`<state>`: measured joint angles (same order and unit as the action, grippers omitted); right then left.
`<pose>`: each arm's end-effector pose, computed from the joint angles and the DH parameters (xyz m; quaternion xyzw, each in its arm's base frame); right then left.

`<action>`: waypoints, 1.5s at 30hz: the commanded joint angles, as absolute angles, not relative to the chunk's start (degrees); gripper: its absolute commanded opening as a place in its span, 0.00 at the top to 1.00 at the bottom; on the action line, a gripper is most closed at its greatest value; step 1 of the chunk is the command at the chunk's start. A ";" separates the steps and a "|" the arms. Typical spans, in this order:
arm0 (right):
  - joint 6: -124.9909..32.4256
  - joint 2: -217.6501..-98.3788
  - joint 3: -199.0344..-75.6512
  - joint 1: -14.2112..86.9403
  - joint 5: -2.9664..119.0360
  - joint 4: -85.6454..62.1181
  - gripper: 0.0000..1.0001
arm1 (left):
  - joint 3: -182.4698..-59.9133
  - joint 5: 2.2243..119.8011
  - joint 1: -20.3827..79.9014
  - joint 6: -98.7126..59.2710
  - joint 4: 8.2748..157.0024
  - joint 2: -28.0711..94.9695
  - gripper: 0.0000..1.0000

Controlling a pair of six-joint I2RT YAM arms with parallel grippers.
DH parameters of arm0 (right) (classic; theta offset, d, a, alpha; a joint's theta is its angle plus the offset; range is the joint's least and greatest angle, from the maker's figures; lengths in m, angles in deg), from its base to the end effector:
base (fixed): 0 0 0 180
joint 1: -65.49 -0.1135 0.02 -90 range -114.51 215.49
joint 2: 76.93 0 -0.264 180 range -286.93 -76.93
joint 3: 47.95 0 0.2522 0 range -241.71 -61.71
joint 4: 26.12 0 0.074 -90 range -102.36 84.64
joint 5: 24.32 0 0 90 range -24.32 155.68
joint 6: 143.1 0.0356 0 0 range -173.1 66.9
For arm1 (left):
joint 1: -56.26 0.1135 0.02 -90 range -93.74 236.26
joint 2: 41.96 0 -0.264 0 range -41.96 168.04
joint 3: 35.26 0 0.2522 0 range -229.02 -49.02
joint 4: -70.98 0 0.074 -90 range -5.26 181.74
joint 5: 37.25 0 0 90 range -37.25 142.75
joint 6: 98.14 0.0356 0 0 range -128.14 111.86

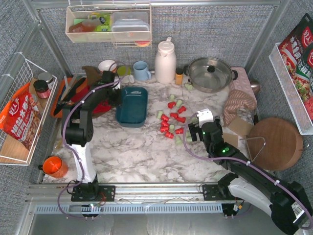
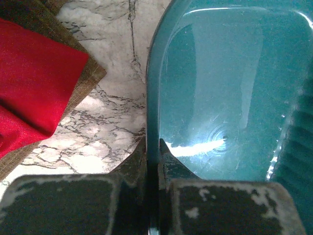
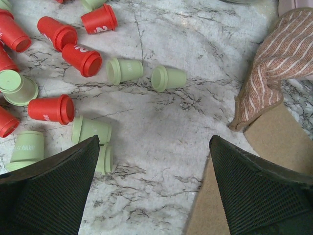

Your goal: Mix the coffee capsules in the storage basket

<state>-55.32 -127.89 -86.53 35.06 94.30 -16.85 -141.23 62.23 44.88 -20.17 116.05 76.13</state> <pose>0.1793 0.0855 0.2256 -0.0921 0.8084 -0.0657 0.5777 0.4400 -0.0945 0.2017 0.0179 0.9561 -0.1347 0.2595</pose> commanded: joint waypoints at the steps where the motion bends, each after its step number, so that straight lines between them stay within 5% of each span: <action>1: -55.43 -127.38 -86.79 34.99 95.37 -17.89 0.01 | -140.89 61.16 44.98 -23.45 114.38 76.61 0.96; 25: -54.46 -126.41 -86.97 34.97 94.76 -17.43 0.01 | -139.81 58.23 44.95 -22.89 110.63 75.88 0.62; 36: -51.69 -126.98 -87.71 34.99 93.29 -17.03 0.01 | -133.83 50.58 44.82 -17.99 107.76 59.04 0.32; 41: -50.77 -127.19 -86.61 34.99 92.93 -18.89 0.01 | -123.81 51.79 44.59 -12.54 100.31 48.76 0.02; 45: -49.57 -127.29 -85.48 34.99 93.08 -20.49 0.03 | -112.78 54.60 44.06 -6.71 88.71 40.60 0.01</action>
<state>-51.45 -127.26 -86.29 35.06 93.18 -17.31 -119.70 51.98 44.42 -13.35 100.80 45.81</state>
